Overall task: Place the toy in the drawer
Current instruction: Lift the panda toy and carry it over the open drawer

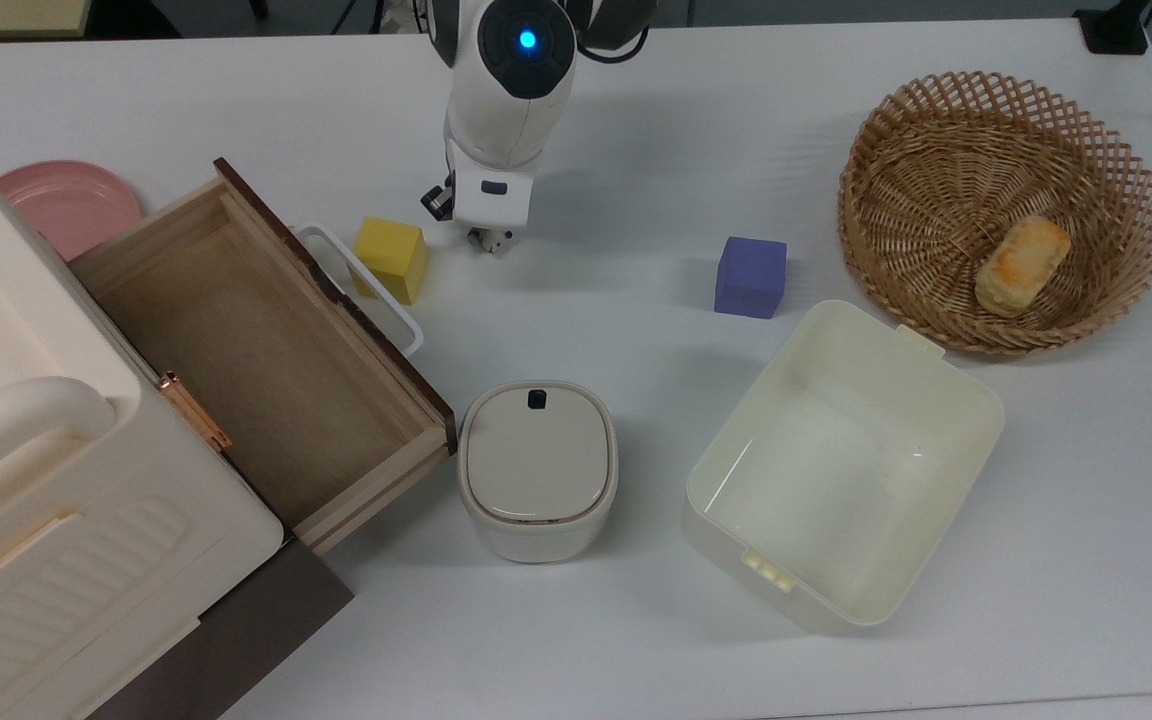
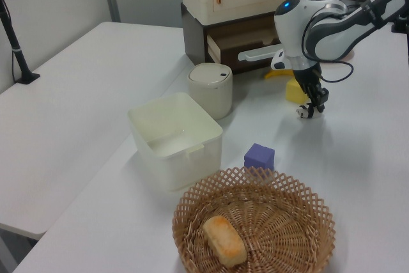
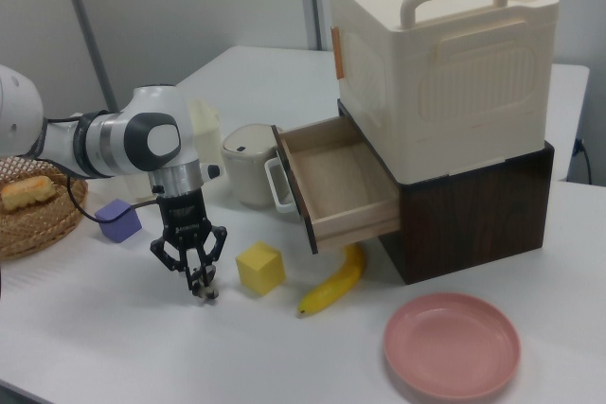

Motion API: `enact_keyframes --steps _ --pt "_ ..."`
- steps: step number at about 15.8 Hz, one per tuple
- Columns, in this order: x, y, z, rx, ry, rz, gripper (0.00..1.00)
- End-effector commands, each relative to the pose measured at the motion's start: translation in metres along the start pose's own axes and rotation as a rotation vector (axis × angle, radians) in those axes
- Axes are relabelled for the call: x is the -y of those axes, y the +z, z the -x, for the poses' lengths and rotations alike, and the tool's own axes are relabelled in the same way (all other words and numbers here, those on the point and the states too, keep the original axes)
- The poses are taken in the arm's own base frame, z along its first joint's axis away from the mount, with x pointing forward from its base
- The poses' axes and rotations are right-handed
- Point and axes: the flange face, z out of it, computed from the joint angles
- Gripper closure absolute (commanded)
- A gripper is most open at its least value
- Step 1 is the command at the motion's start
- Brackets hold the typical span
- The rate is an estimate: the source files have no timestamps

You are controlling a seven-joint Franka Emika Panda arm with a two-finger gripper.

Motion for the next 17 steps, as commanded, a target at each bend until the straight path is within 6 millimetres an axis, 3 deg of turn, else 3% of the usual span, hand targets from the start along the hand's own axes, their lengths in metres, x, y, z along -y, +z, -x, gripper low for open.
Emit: enact_keyframes --steps 1,4,6,10,14,17 --pt "0.005 -0.007 -0.002 -0.01 0.018 0.013 0.98" --pt "0.004 -0.021 0.003 -0.02 0.027 0.016 1.0" --pt "0.003 -0.045 0.008 -0.024 0.053 0.012 1.0" --pt "0.005 -0.134 0.025 -0.087 0.079 -0.029 1.0" --pt "-0.009 -0.218 0.054 -0.2 0.142 -0.031 1.0" --pt "-0.035 -0.253 0.084 -0.289 0.234 -0.009 1.0"
